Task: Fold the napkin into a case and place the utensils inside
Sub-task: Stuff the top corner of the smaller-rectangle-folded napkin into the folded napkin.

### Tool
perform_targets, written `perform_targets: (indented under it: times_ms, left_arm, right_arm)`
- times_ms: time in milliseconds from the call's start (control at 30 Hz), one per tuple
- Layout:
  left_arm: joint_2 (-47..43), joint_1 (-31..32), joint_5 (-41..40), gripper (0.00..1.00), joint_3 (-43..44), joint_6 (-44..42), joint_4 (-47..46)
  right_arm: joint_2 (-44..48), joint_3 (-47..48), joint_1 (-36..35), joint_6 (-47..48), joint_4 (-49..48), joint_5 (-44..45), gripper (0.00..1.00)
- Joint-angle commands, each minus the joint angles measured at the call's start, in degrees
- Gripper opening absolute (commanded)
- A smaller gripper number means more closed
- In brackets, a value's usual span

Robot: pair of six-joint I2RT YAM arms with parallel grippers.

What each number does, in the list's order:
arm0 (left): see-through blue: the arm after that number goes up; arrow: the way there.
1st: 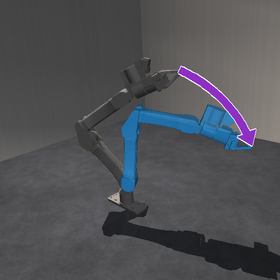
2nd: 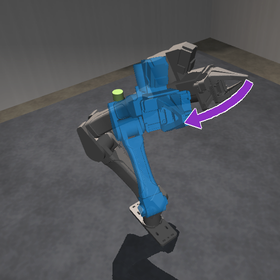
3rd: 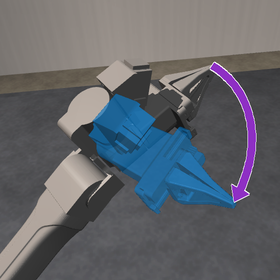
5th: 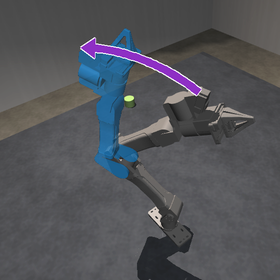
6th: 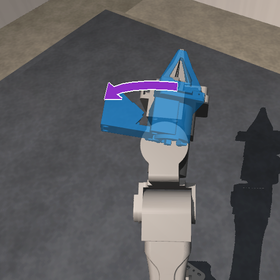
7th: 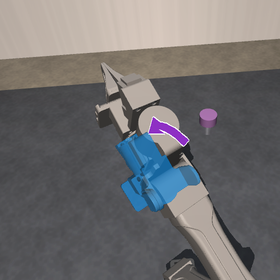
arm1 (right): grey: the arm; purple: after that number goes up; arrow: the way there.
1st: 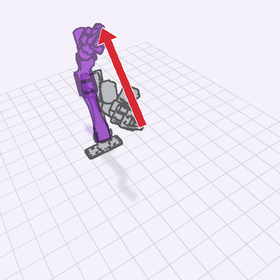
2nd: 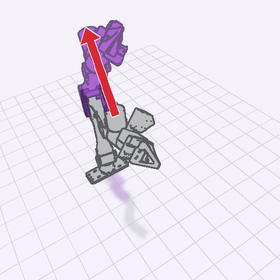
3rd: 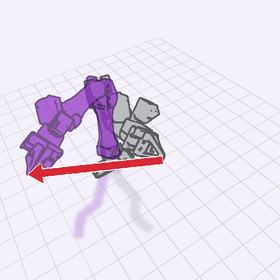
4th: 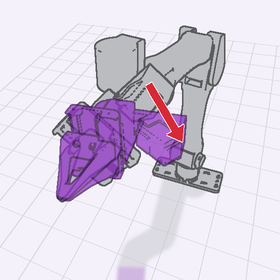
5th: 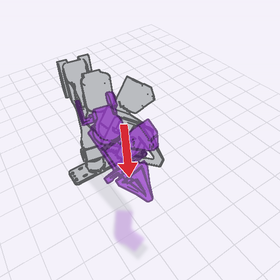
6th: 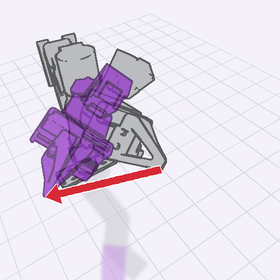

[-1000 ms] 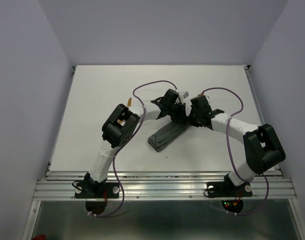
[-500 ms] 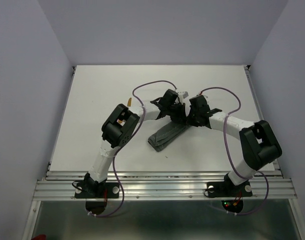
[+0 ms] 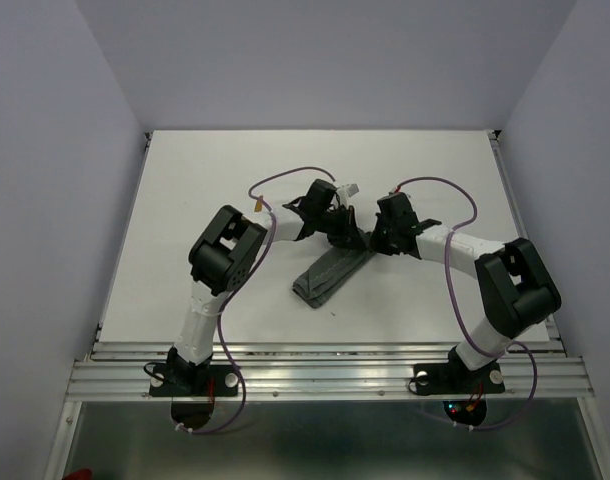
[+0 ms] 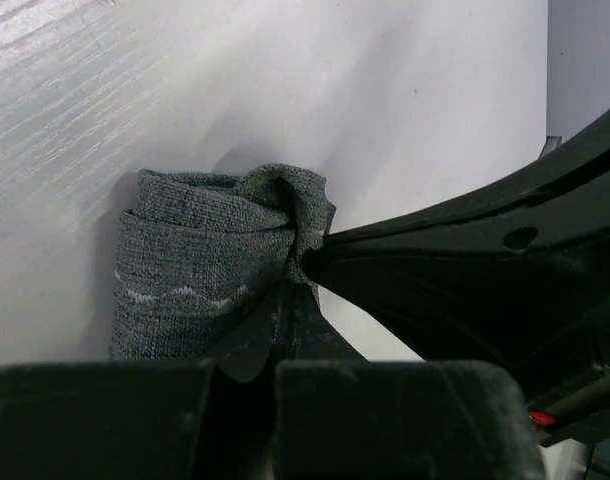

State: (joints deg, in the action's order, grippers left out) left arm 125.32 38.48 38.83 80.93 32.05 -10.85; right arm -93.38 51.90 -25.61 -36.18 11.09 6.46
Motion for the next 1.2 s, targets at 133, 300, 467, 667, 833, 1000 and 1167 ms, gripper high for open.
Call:
perform_targets:
  times_ms: [133,300,467,667,833,1000,1167]
  left_arm:
    - [-3.1,-1.0,0.2,0.00,-0.4,-1.6,2.1]
    - [0.1,-0.9,-0.3,0.00,0.2,-2.2,3.4]
    - [0.7,-0.8,-0.8,0.00,-0.6,-2.6,3.7]
    - [0.5,-0.7,-0.8,0.00,-0.3,-2.8,3.7]
    - [0.5,-0.7,-0.6,0.00,-0.2,-2.7,3.6]
    - [0.6,-0.5,-0.3,0.00,0.0,-2.3,3.0]
    - [0.5,-0.4,0.0,0.00,0.0,-2.3,3.0]
  right_arm:
    - [2.2,0.4,-0.2,0.8,-2.3,0.0,0.01]
    - [2.6,2.8,-0.2,-1.3,0.9,4.4,0.20]
    - [1.9,5.3,-0.2,-2.7,3.9,7.9,0.25]
    - [-0.4,7.3,-0.2,-3.4,6.0,9.5,0.25]
    - [-1.1,8.0,-0.2,-3.2,6.0,8.4,0.19]
    - [-0.8,8.0,-0.2,-2.8,6.0,7.5,0.24]
    - [1.7,6.0,-0.2,-3.4,5.3,8.0,0.34]
